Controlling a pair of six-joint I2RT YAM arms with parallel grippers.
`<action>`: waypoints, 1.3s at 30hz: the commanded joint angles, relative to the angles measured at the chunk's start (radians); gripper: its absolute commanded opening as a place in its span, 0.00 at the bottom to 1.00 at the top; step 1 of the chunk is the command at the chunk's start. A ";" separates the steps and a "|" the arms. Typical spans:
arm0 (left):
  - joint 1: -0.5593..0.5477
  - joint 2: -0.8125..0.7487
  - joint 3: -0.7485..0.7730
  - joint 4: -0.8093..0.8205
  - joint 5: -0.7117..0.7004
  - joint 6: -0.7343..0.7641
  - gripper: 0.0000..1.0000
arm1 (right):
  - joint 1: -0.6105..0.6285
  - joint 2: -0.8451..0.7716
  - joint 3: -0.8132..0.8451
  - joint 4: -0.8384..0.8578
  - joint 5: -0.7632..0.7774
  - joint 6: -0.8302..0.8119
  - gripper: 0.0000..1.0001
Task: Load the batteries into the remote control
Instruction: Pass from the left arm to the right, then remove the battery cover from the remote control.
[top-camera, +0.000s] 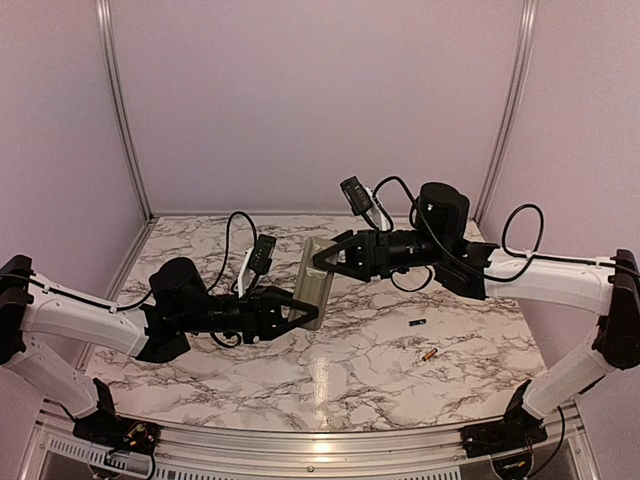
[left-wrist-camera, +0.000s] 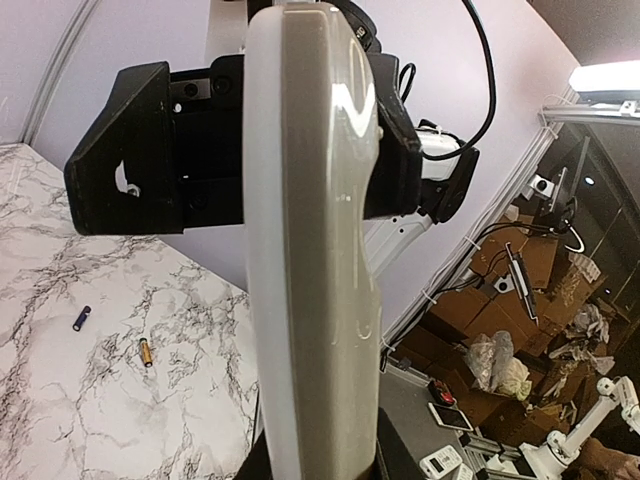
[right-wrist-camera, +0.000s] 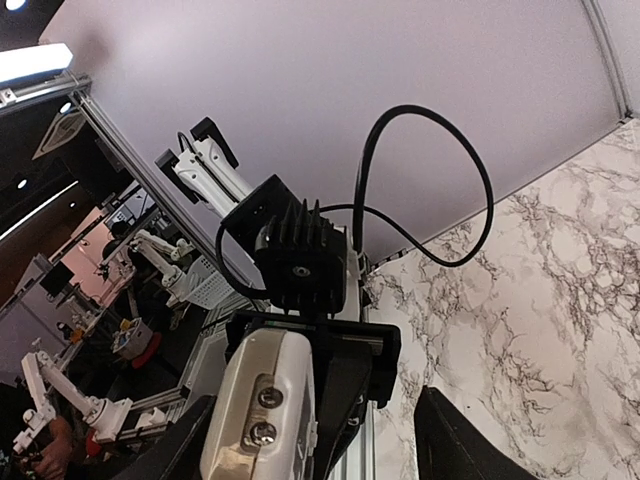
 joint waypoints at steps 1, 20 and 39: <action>-0.004 0.025 -0.007 0.089 -0.024 -0.019 0.05 | 0.005 0.020 0.006 0.053 0.018 0.027 0.60; 0.019 -0.061 -0.015 -0.174 -0.125 0.147 0.98 | -0.051 0.057 -0.036 0.061 -0.022 0.048 0.00; -0.030 -0.232 0.066 -0.778 -0.521 0.906 0.80 | -0.133 0.295 -0.084 0.020 -0.129 0.153 0.00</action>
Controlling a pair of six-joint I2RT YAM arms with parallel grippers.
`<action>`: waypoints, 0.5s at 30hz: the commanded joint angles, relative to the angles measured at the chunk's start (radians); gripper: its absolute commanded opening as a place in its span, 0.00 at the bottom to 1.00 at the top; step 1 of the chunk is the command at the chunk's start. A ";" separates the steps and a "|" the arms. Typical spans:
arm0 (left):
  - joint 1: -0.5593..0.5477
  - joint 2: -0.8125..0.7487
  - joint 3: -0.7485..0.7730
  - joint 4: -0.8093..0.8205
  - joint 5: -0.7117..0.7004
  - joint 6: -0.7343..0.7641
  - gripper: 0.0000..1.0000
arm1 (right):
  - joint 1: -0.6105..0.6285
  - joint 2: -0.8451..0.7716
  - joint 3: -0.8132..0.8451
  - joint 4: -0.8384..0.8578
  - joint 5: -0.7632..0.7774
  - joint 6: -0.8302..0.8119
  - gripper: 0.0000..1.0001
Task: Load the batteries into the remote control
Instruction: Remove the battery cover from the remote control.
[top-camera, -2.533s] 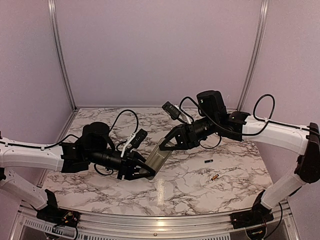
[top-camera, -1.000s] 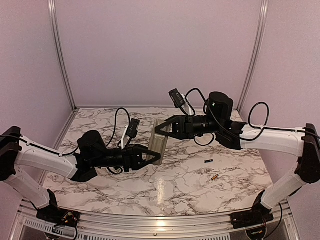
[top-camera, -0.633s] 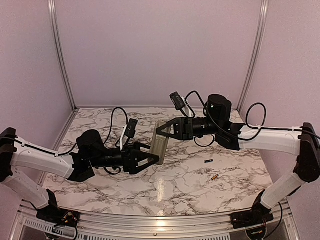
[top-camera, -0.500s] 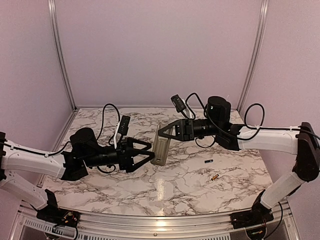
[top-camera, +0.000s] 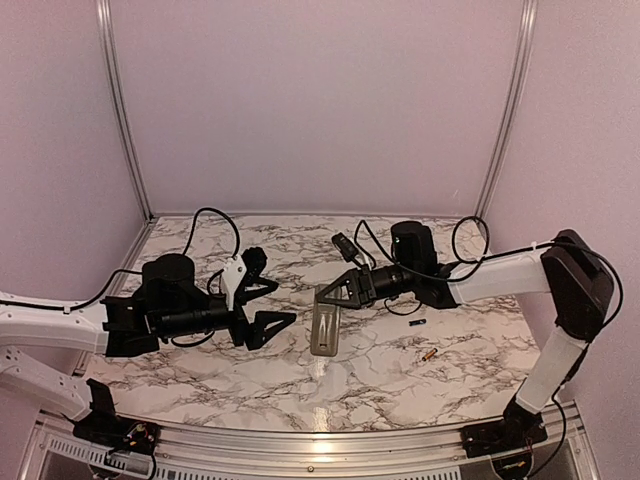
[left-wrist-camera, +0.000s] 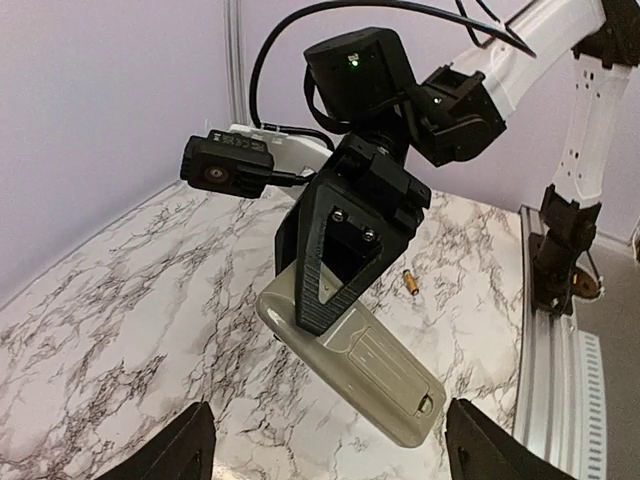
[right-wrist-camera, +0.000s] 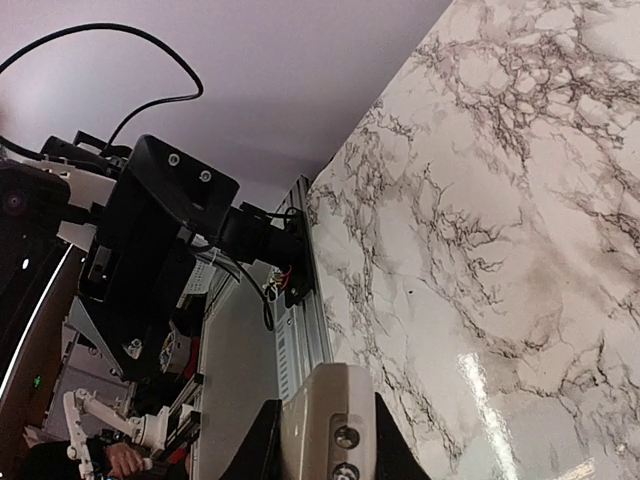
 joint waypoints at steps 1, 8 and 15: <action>-0.039 0.037 0.084 -0.216 -0.072 0.305 0.75 | -0.009 0.065 0.014 0.007 -0.041 0.067 0.00; -0.102 0.126 0.178 -0.361 -0.051 0.503 0.56 | -0.010 0.143 0.042 -0.001 -0.038 0.118 0.00; -0.131 0.210 0.258 -0.497 -0.054 0.598 0.43 | -0.010 0.204 0.014 0.147 -0.034 0.230 0.00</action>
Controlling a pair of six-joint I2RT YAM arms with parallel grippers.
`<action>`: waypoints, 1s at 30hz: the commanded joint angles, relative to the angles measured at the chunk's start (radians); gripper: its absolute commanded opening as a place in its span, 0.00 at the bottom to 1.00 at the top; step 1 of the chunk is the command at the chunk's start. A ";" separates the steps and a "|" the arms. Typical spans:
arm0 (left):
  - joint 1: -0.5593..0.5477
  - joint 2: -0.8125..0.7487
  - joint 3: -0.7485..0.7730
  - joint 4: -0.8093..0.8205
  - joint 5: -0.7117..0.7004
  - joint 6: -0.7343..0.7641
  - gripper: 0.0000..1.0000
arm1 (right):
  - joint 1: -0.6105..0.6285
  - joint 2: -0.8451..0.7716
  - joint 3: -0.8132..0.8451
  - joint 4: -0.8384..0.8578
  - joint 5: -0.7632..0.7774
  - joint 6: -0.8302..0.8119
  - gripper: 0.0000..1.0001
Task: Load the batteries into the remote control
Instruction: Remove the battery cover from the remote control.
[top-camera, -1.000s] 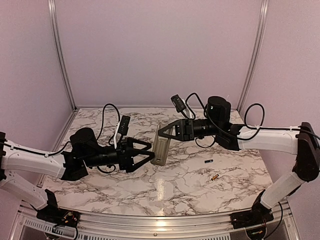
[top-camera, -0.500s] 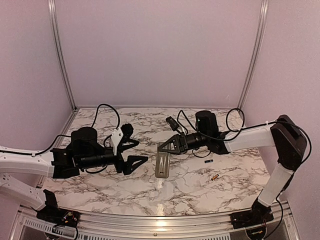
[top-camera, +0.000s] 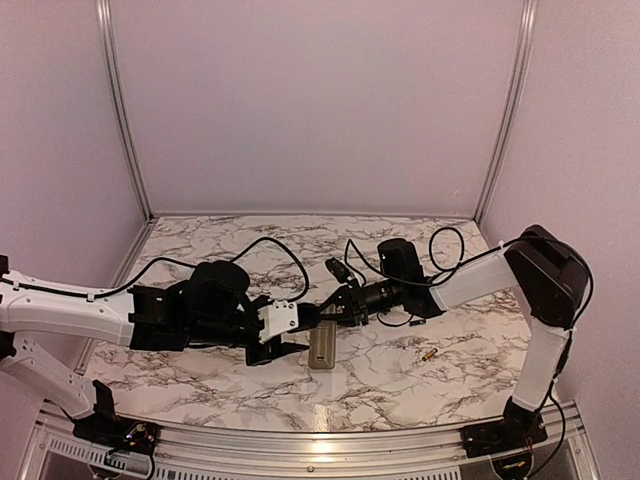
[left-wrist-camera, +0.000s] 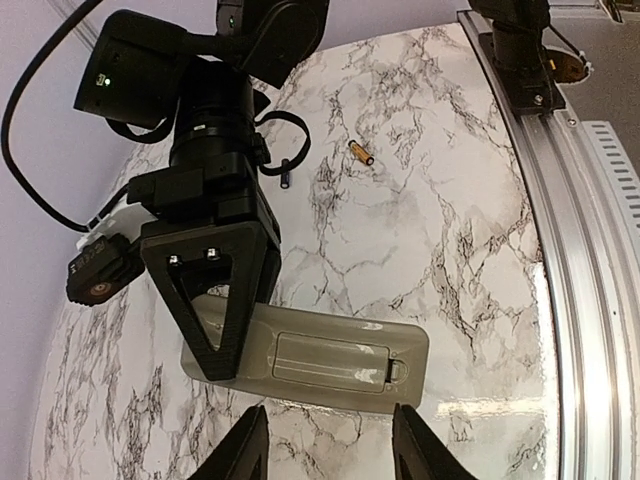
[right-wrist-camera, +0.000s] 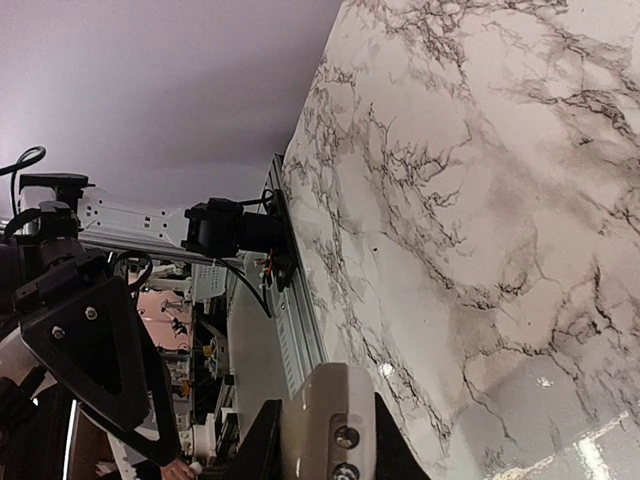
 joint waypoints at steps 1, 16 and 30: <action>-0.012 0.052 0.058 -0.133 -0.012 0.099 0.42 | -0.009 0.034 0.011 0.128 -0.005 0.094 0.00; -0.061 0.186 0.106 -0.113 -0.093 0.137 0.29 | 0.000 0.066 -0.010 0.202 -0.010 0.169 0.00; -0.071 0.230 0.134 -0.114 -0.157 0.155 0.25 | 0.014 0.079 -0.012 0.239 -0.020 0.190 0.00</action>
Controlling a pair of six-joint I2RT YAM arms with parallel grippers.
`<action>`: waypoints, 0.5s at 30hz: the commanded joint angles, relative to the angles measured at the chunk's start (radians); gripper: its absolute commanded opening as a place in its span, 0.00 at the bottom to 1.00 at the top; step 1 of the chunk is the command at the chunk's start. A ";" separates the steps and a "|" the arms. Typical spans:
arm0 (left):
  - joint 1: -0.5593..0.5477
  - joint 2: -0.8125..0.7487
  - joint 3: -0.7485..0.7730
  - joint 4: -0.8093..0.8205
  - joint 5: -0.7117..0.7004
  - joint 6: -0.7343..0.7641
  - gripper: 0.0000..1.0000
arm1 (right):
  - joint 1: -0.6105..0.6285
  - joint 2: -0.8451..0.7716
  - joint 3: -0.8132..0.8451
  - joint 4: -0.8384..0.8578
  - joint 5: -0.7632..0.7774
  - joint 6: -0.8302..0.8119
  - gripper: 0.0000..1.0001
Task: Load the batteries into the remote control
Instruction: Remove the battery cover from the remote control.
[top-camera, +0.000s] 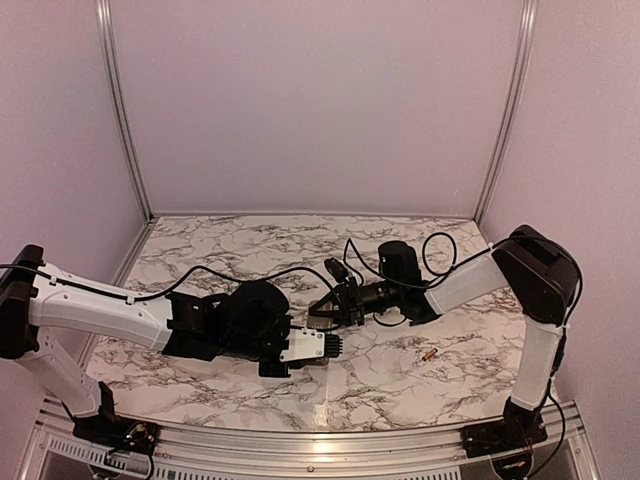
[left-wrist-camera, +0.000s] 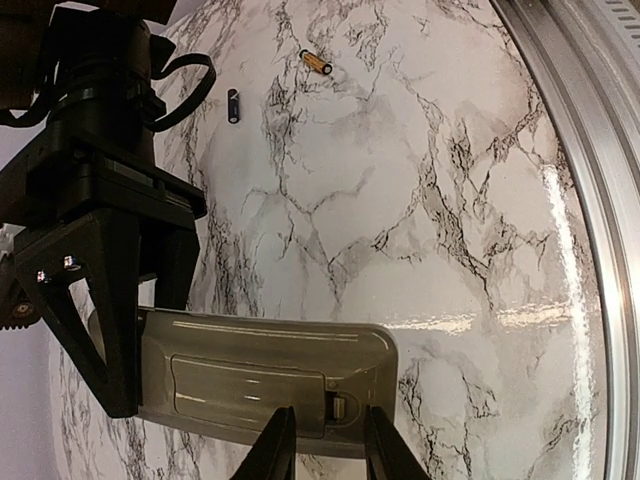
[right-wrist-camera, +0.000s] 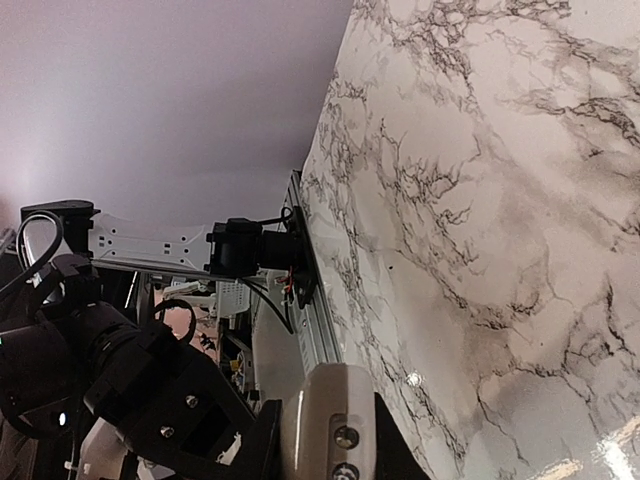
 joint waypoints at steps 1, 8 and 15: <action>-0.010 0.031 0.027 0.009 -0.049 0.013 0.25 | 0.008 0.017 -0.003 0.047 -0.019 0.018 0.00; -0.010 0.052 0.033 0.009 -0.095 0.018 0.21 | 0.011 0.024 -0.006 0.063 -0.029 0.023 0.00; -0.010 0.067 0.042 0.011 -0.153 0.033 0.17 | 0.013 0.030 -0.004 0.069 -0.032 0.020 0.00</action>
